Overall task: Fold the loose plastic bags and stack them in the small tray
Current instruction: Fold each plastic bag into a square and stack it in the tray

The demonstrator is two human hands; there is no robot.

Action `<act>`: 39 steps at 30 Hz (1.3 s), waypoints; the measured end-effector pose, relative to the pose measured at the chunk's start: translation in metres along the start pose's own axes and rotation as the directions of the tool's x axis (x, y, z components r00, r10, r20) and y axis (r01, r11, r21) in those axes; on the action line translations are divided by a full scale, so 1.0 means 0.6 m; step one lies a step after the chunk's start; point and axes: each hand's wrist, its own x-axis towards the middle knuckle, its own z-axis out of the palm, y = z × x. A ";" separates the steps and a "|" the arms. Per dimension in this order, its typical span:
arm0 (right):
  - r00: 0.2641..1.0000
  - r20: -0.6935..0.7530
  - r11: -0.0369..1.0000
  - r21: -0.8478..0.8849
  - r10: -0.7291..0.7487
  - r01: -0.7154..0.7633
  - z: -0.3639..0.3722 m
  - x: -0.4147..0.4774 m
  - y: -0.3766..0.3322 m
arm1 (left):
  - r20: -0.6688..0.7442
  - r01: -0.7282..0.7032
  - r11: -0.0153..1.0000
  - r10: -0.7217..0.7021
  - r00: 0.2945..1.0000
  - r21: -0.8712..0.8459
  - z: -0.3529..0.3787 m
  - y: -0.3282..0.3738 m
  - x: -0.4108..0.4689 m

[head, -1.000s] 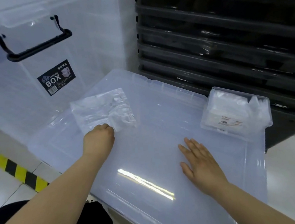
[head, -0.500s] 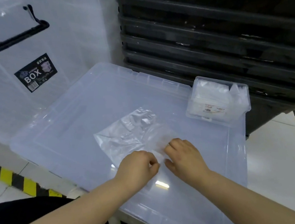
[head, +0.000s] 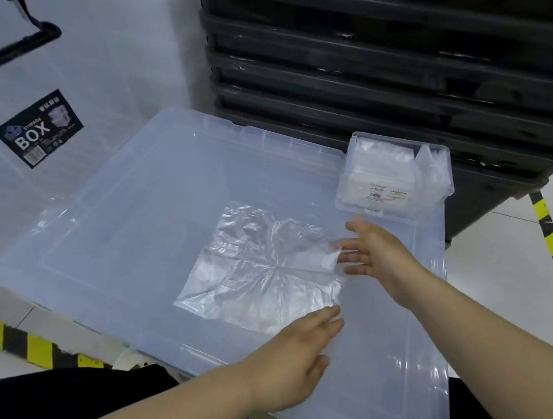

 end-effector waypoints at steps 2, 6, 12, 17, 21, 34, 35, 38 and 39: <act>0.999 0.008 0.978 -0.202 -0.052 0.053 0.000 0.000 0.016 | -0.014 -0.062 0.993 0.064 0.998 0.098 0.006 -0.005 0.000; 0.989 -0.071 0.961 -0.256 -0.126 0.104 0.014 0.009 0.031 | -0.163 -0.091 0.961 0.137 0.977 0.261 -0.017 -0.007 -0.006; 0.966 -0.044 0.795 -0.578 -0.256 0.184 -0.011 0.020 0.033 | -0.392 0.344 0.822 -0.163 0.905 0.454 -0.099 -0.062 -0.007; 0.974 -0.027 0.719 -0.679 -0.224 0.147 -0.040 0.022 0.025 | -0.432 0.596 0.723 -0.440 0.787 0.349 -0.118 -0.072 -0.012; 0.968 -0.069 0.683 -0.721 -0.240 0.118 -0.046 0.018 0.019 | -0.518 0.596 0.728 -0.385 0.764 0.338 -0.107 -0.064 0.000; 0.983 -0.150 0.659 -0.751 -0.108 -0.042 -0.064 -0.003 0.021 | -0.635 0.453 0.781 -0.618 0.463 -0.430 -0.190 -0.127 0.000; 0.980 -0.159 0.656 -0.754 -0.117 -0.044 -0.063 -0.008 0.024 | -0.645 0.460 0.783 -0.613 0.456 -0.419 -0.196 -0.134 -0.004; 0.973 -0.172 0.623 -0.781 -0.155 -0.039 -0.057 -0.021 0.035 | -0.728 0.573 0.773 -0.554 0.404 -0.271 -0.206 -0.147 -0.019; 0.971 -0.182 0.612 -0.790 -0.156 -0.050 -0.054 -0.024 0.038 | -0.778 0.619 0.766 -0.492 0.389 -0.174 -0.207 -0.146 -0.023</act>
